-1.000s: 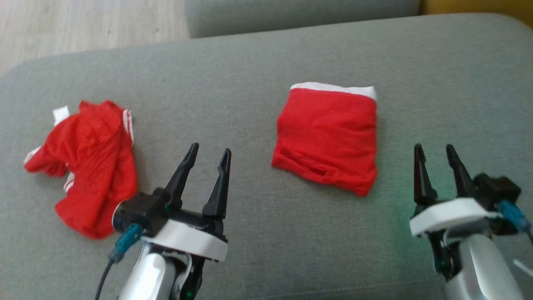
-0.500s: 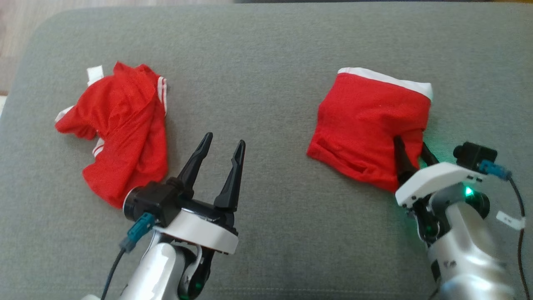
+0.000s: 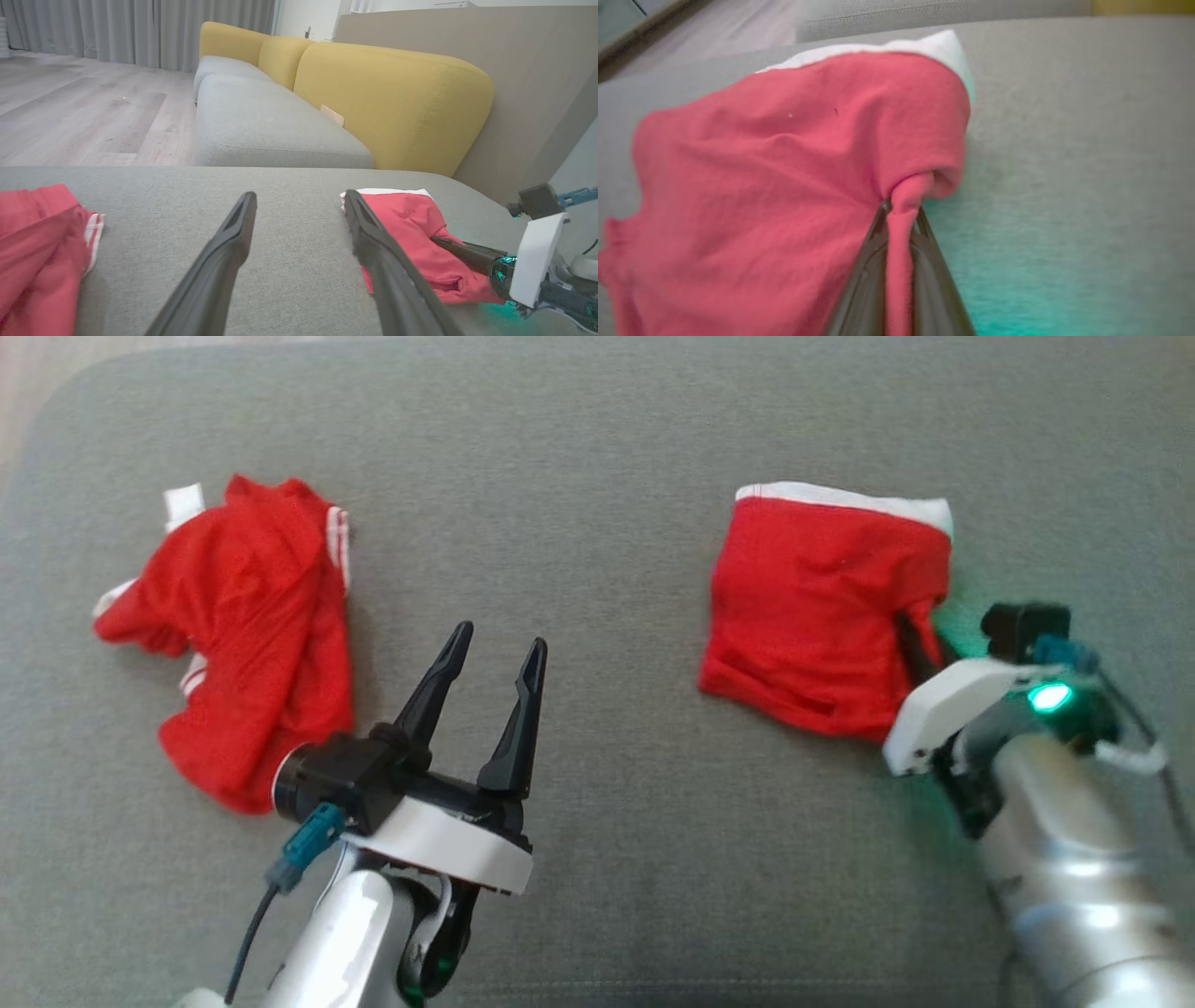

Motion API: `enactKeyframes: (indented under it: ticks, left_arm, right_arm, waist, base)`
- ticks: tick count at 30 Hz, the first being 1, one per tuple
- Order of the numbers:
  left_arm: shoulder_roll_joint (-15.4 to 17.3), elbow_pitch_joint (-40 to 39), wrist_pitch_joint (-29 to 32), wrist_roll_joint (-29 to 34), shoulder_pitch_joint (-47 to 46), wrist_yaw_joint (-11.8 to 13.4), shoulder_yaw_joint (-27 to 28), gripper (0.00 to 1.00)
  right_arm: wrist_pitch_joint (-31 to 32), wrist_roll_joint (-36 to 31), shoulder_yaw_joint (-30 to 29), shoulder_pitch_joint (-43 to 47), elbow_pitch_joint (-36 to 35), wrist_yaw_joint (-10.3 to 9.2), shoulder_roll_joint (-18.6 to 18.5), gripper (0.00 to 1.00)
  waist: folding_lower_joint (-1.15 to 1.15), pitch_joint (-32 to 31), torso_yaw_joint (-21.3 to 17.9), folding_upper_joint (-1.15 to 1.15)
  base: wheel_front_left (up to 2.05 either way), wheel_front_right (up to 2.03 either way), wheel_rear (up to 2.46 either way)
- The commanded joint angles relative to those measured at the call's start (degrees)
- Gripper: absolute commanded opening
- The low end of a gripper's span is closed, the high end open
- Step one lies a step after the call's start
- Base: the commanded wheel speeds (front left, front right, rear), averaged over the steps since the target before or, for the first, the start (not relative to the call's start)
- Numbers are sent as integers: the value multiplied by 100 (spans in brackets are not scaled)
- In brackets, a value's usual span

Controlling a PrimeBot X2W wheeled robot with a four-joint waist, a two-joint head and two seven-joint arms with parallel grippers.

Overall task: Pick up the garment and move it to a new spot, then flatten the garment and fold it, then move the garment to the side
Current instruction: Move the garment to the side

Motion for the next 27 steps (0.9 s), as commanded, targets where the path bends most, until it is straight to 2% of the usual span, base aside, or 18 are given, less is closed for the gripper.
enactKeyframes:
  ticks: [1,6,13,18,19,23,27]
  left_arm:
    - [12,-222,-70,-29,-260,5,178,100]
    - [12,-302,-70,-78,-413,17,60,100]
    - [12,-367,-70,-184,-570,23,-44,100]
    - [12,-403,-70,-247,-653,44,-79,100]
    - [12,-403,-70,-247,-653,44,-79,100]
    - [12,-428,-70,-267,-705,40,-78,100]
    - [12,-435,-70,-266,-745,36,-67,100]
  right_arm:
    - [87,-148,257,-214,-229,-4,-275,0]
    - [619,-265,1176,-323,-695,-4,-1407,0]
    - [1443,427,2746,-413,-1571,-4,-3596,0]
    - [1828,818,3263,-520,-1939,-4,-4869,0]
    - [1828,818,3263,-520,-1939,-4,-4869,0]
    - [1988,1008,3347,-603,-1895,-4,-5423,0]
    - [2134,1170,3232,-643,-1693,-4,-5580,0]
  waist:
    - [0,55,-75,0]
    - [0,252,-87,0]
    - [0,523,73,0]
    - [0,672,211,0]
    - [0,672,211,0]
    - [0,775,284,0]
    - [0,856,319,0]
  base:
    - [0,0,0]
    - [0,0,0]
    - [0,0,0]
    - [0,0,0]
    - [0,0,0]
    - [0,0,0]
    - [0,0,0]
